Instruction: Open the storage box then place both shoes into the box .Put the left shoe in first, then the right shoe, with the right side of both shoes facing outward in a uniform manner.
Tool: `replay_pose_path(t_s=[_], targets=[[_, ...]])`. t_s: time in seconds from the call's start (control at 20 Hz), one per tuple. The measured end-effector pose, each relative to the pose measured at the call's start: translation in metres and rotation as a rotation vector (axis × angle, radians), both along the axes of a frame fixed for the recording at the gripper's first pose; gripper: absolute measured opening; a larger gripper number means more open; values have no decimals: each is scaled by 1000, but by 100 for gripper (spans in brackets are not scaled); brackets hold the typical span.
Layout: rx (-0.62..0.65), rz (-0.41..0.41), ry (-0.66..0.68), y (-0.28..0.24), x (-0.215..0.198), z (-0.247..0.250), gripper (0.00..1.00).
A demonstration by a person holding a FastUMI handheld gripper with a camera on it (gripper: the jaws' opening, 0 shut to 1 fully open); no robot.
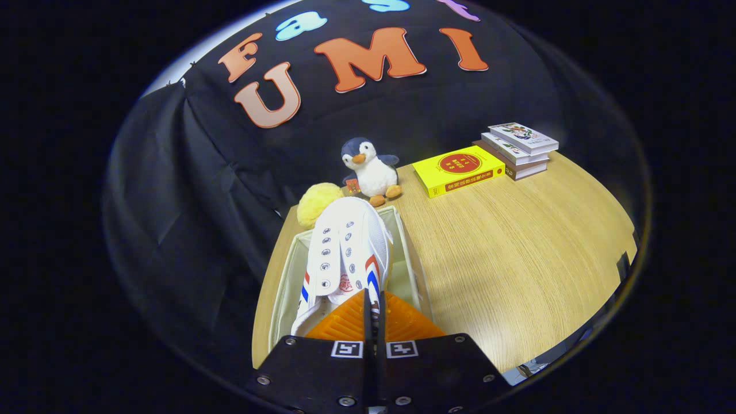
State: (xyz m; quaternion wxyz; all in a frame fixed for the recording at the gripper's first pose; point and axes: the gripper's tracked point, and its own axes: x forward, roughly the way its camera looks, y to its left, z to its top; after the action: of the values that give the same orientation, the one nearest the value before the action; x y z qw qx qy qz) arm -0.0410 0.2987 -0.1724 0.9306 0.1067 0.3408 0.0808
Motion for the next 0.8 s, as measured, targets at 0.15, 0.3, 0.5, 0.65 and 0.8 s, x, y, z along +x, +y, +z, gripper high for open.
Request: replay_pose_path(t_s=[0.15, 0.3, 0.5, 0.65, 0.8], targets=[[-68, -12, 11, 3, 3, -14, 0], [-122, -6, 8, 7, 5, -22, 2], [-111, -1, -92, 19, 14, 7, 7], [-140, 36, -131, 17, 14, 26, 38], [-115, 36, -142, 7, 10, 37, 68]])
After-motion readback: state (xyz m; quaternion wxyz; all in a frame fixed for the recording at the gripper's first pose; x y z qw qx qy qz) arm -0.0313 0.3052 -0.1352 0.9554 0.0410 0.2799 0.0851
